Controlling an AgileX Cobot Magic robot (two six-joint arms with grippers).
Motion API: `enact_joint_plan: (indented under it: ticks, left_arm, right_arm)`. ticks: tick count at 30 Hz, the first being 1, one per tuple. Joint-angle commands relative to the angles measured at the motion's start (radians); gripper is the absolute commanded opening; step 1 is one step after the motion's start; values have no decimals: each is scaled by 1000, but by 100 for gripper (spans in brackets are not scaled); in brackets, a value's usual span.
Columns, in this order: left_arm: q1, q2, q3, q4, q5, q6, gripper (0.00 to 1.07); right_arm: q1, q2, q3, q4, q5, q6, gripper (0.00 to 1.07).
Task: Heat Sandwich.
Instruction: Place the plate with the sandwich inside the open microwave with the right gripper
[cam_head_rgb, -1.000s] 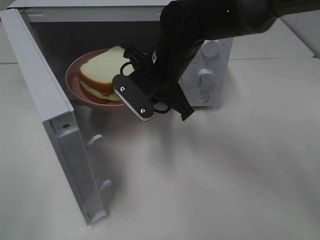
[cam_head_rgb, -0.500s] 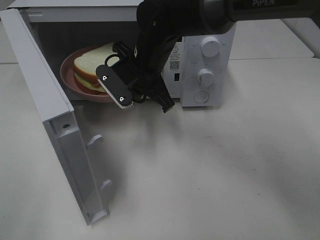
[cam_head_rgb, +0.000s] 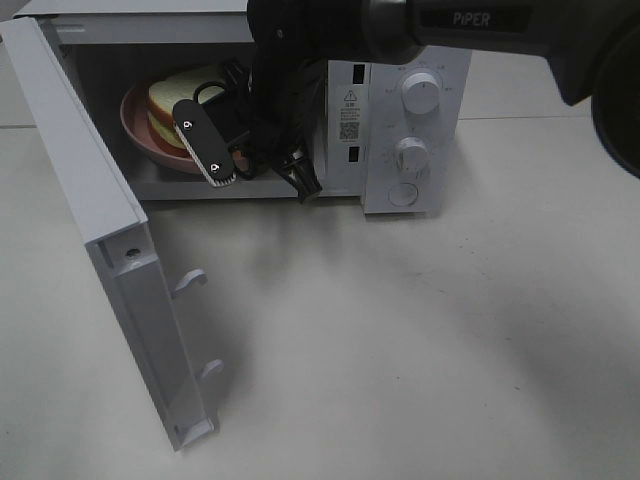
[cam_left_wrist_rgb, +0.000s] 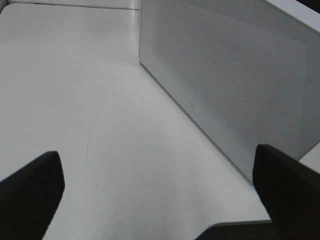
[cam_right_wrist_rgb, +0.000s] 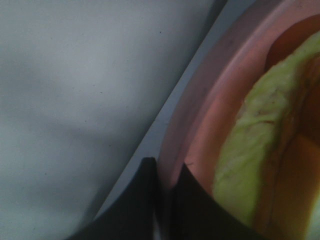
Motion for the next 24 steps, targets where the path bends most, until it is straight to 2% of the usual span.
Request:
enact_joint_plan:
  ticks: [1,17,24]
  left_arm:
    - [-3,-16,2,-10,-14,2,97]
    - [-3,-16,2,-10,-14,2,97]
    - [-3,-16,2,-10,-14,2,97]
  right_arm:
    - [1,31,-55,-6,2,13,0]
    - [-1,193,-325,-25,117,113,0]
    - [-2,209,-344,-30,116,126,0]
